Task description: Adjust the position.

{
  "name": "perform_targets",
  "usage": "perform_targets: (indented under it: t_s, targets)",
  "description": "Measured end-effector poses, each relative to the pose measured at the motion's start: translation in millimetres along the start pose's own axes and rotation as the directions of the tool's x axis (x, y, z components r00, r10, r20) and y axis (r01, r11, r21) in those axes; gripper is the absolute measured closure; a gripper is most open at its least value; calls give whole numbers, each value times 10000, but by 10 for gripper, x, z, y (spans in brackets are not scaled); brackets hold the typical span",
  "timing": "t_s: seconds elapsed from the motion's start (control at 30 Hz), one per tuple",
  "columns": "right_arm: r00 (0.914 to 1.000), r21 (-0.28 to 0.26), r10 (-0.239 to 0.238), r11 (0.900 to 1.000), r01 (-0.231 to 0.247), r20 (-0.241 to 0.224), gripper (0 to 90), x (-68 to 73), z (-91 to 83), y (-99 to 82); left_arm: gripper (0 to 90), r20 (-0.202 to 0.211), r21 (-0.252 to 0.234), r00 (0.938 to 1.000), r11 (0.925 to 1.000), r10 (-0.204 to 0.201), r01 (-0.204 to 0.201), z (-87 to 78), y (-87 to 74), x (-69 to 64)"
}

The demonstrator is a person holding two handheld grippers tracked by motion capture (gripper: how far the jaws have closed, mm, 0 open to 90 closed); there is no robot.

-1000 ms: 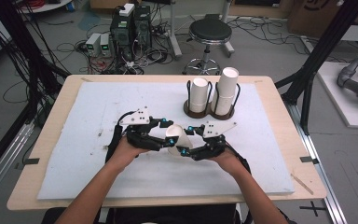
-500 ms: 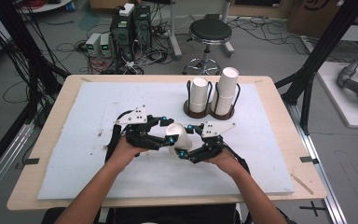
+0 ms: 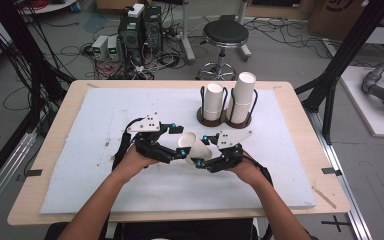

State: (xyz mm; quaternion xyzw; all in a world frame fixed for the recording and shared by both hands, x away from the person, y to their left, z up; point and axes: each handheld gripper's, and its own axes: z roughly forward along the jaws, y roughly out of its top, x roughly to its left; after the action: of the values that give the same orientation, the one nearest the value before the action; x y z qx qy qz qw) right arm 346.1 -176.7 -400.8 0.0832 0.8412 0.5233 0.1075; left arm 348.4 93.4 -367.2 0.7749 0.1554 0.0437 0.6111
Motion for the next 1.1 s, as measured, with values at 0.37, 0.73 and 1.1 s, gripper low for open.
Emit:
perform_targets:
  t_s: [0.37,0.73,1.1]
  targets:
    - [9972,69,-226,9997,231,-708,353,42,19,36,356,1201,290,9912,9978,565,-604,27,-27,-10]
    - [9897,-1038,1289,9854,-1348,-622,163,4,-34,-5,362,1168,-768,9924,9966,400,-312,-62,12,8]
    - [9961,-351,328,9987,-357,-818,357,10,-70,8,227,954,-322,9951,9993,241,-211,-75,-3,14]
